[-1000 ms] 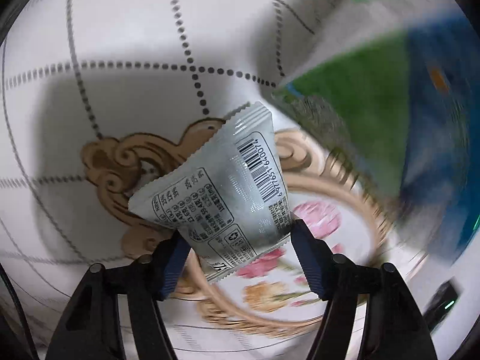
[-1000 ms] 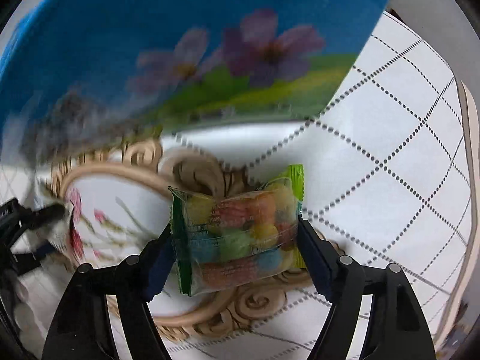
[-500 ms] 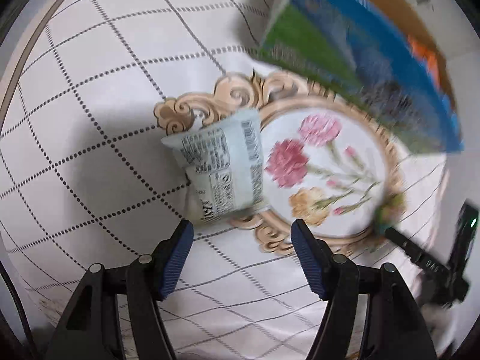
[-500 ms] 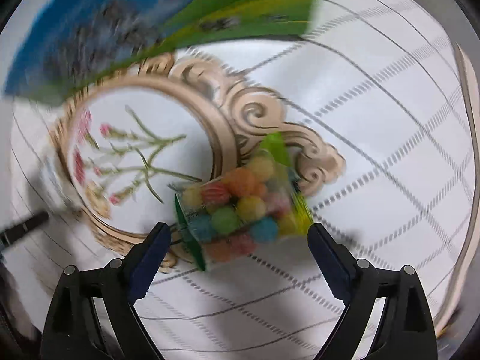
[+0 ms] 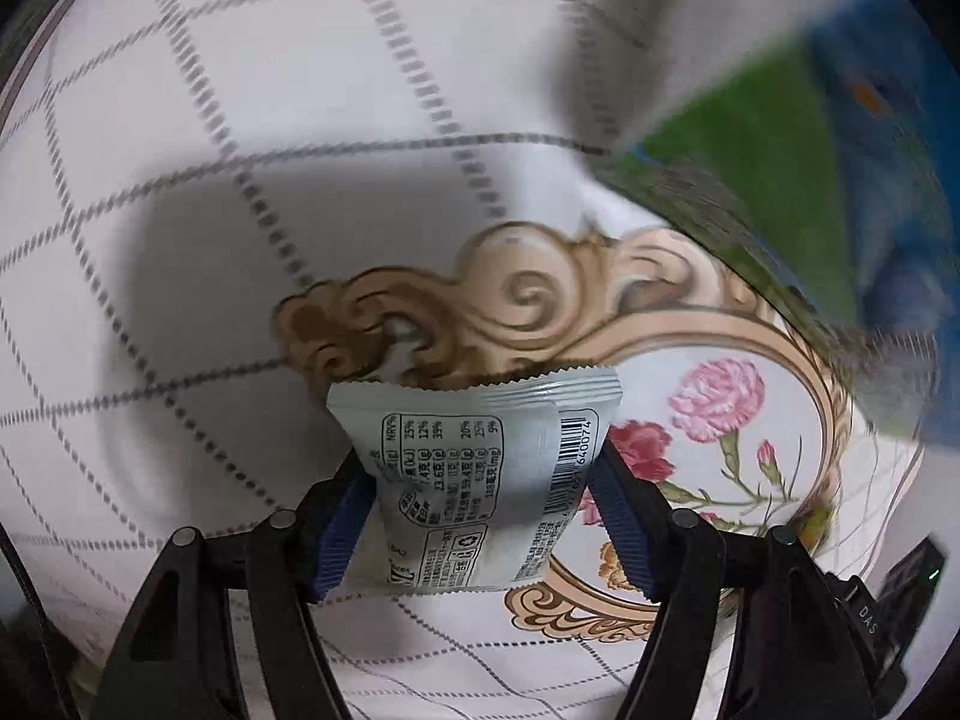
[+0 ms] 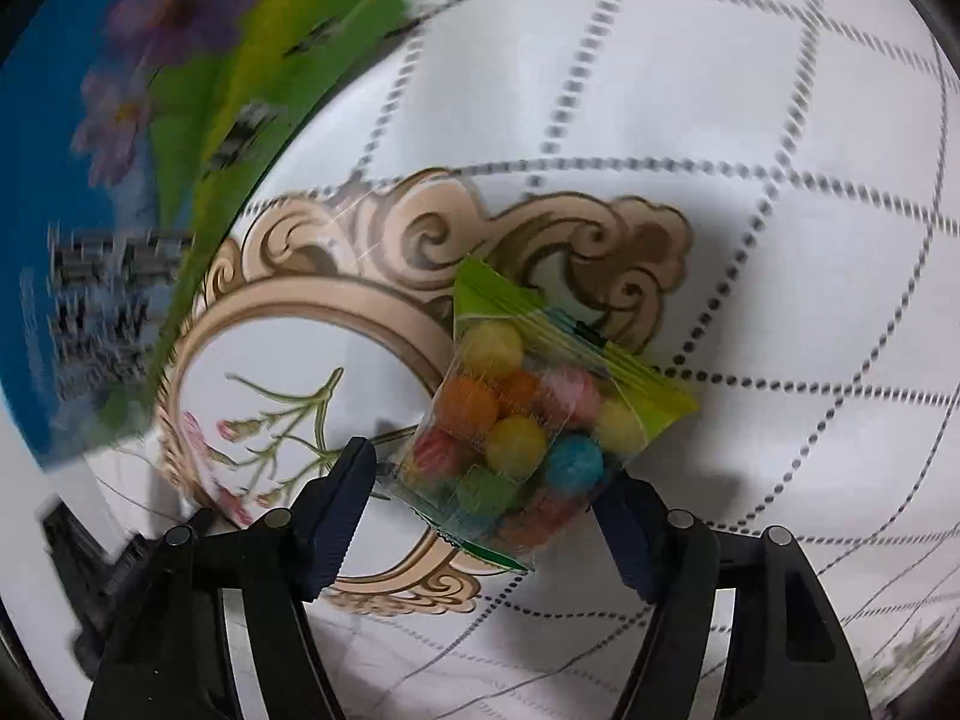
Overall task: Organize snacks
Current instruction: 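Grasp the white-green packet with left tool while right tool grasps candy ball bag, then carry both packets into the box and open both tools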
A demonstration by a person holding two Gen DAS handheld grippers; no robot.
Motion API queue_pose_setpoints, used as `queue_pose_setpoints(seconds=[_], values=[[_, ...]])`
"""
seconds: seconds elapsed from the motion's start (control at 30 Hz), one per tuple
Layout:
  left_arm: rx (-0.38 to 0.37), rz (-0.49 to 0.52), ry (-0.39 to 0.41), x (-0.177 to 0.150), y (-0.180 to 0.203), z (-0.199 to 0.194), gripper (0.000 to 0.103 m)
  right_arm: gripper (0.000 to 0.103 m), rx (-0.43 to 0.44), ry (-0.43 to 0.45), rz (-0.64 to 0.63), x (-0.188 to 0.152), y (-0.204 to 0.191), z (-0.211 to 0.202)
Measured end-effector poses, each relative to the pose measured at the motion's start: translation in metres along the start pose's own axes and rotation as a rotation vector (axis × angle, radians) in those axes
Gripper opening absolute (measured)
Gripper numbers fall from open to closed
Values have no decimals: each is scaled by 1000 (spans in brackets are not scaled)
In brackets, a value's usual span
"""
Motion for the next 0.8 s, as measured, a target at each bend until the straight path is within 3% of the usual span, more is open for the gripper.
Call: queue_pose_setpoints(seconds=[0.13,0.23,0.37,0.47,0.57,0.6,0.73,0.8], values=[[27,142,10,-15,26,5,64,70,-137,64,-289,-14,-33,2],[65,250,-15,-46,44,17,64,69,-215,76,-459,-28,-48,7],[81,338,-68,-99,62,32,64,68,-288,54,-595,-49,-50,12],[82,382,-83,-121,72,43,65,68,-320,13,-662,-68,-50,20],[66,422,-106,-131,81,54,82,70,-310,-18,-642,-72,-44,21],[64,439,-113,-134,84,55,84,73,-293,-21,-610,-71,-43,20],[79,480,-119,-146,105,65,83,77,-211,-17,-469,-54,-14,-2],[99,462,-105,-144,101,57,68,77,-175,-15,-396,-47,-5,-6]])
Point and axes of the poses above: each gripper's, at about its wrist camera, not at the fingertips, and z roughly the way its jaws point, y to its right, x to its top, the point moved 5 cm from there along z, roughly the way its jaws point, and after that the axes turned 1 degree about y, right-handed, at the moved point
